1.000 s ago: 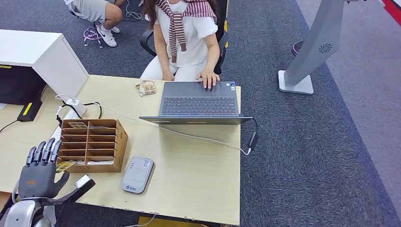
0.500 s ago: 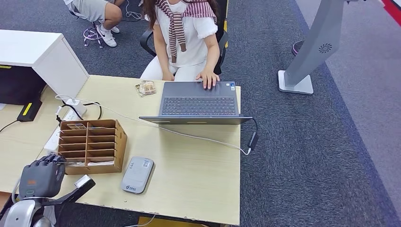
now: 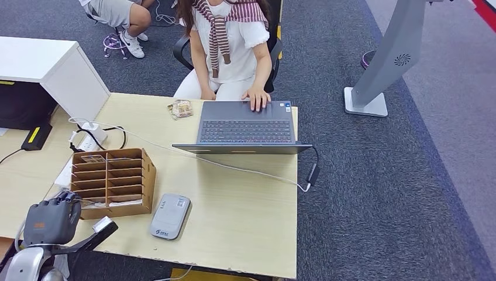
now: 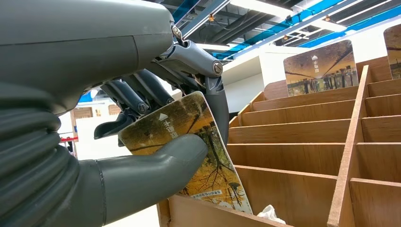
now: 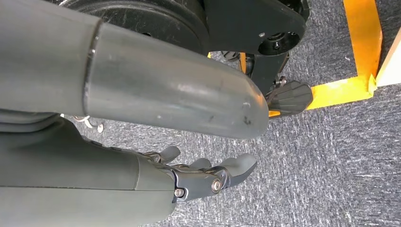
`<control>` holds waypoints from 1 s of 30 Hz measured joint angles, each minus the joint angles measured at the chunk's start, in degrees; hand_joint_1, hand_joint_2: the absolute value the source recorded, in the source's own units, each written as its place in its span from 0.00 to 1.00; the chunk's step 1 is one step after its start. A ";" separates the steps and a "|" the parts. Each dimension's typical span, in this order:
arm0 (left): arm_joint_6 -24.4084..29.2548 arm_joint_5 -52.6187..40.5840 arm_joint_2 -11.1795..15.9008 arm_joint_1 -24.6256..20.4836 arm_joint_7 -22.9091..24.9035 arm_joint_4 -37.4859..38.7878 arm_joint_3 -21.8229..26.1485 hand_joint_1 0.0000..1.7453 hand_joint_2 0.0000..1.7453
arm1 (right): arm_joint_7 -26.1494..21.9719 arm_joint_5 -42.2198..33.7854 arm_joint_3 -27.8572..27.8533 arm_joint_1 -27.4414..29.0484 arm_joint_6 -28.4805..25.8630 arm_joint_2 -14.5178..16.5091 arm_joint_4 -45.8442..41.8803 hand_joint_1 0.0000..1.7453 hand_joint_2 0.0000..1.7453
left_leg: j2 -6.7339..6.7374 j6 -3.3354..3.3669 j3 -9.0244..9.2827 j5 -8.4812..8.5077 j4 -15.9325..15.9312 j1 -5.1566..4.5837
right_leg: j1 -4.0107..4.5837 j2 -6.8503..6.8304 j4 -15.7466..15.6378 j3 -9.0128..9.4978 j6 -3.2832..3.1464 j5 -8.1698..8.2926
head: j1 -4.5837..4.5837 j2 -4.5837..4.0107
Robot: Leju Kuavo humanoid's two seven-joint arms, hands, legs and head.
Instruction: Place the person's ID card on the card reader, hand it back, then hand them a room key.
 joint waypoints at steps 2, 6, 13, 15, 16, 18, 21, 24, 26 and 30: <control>0.00 0.00 0.00 0.00 0.00 0.00 0.00 1.00 1.00 | 0.00 0.00 0.00 0.00 0.00 0.00 0.00 0.00 0.00 | 0.00 0.00 0.00 0.00 0.00 0.00 | 0.00 0.00 0.00 0.00 0.00 0.00 | 0.00 0.00; -0.01 0.00 0.01 0.00 0.00 0.00 0.00 1.00 1.00 | 0.00 0.00 0.00 0.00 0.00 0.00 0.00 0.00 0.00 | 0.00 0.00 0.00 0.00 0.00 0.00 | 0.00 0.00 0.00 0.00 0.00 0.00 | 0.00 0.00; -0.45 2.78 0.08 0.58 -1.20 -2.00 -0.02 1.00 1.00 | 0.00 -0.08 0.00 0.00 -0.11 0.00 0.00 0.00 0.00 | -0.01 0.00 0.00 0.00 0.00 0.00 | 0.00 -0.01 0.00 0.00 0.00 0.00 | 0.00 0.00; -2.09 4.47 0.01 1.64 -1.73 -5.43 -0.07 1.00 1.00 | 0.00 -0.26 -0.02 0.00 -0.27 0.00 0.00 0.00 0.00 | 0.01 0.00 0.00 0.00 0.00 0.00 | 0.00 0.01 0.00 -0.01 0.00 0.00 | 0.00 0.00; -3.40 5.20 -0.05 2.34 -1.86 -8.00 -0.19 1.00 1.00 | 0.00 -0.38 -0.05 0.01 -0.39 0.00 0.00 0.00 0.00 | 0.01 0.00 -0.01 0.00 0.00 0.00 | 0.00 0.01 0.00 -0.01 0.00 0.00 | 0.00 0.00; -6.20 6.02 -0.15 3.98 -1.84 -13.99 -0.74 1.00 1.00 | 0.00 -0.78 -0.18 0.01 -0.56 0.00 -0.01 0.00 0.00 | 0.01 0.01 -0.02 -0.01 0.00 -0.01 | 0.00 0.01 -0.01 -0.01 0.00 0.00 | 0.00 0.00; -9.36 5.74 -0.13 6.69 -1.39 -22.86 -2.19 1.00 1.00 | 0.01 -1.35 -0.56 0.02 -0.64 0.02 -0.01 0.00 0.00 | 0.01 0.01 -0.03 -0.02 0.01 -0.01 | -0.01 0.01 -0.01 -0.02 0.00 0.00 | 0.00 0.00; -10.25 5.31 -0.07 8.84 -1.14 -29.43 -3.38 1.00 1.00 | 0.03 -1.49 -0.93 0.01 -0.68 0.11 -0.02 0.00 0.00 | 0.01 0.01 -0.02 -0.02 0.00 -0.01 | -0.01 0.01 -0.02 -0.03 0.00 -0.01 | 0.00 0.00; -9.92 4.92 0.12 10.02 -1.13 -32.53 -3.99 1.00 1.00 | 0.09 -1.87 -1.18 0.00 -0.68 0.22 -0.04 0.00 0.00 | 0.01 0.01 -0.02 -0.02 0.00 0.00 | 0.00 0.01 -0.02 -0.03 0.00 -0.01 | 0.00 0.00; -8.91 3.27 0.64 12.67 -1.09 -37.89 -5.47 1.00 1.00 | 0.02 -2.43 -1.80 0.00 -0.73 0.38 -0.07 0.00 0.00 | 0.01 0.01 -0.02 -0.02 0.00 0.00 | 0.00 0.01 -0.02 -0.02 0.00 -0.01 | 0.00 0.00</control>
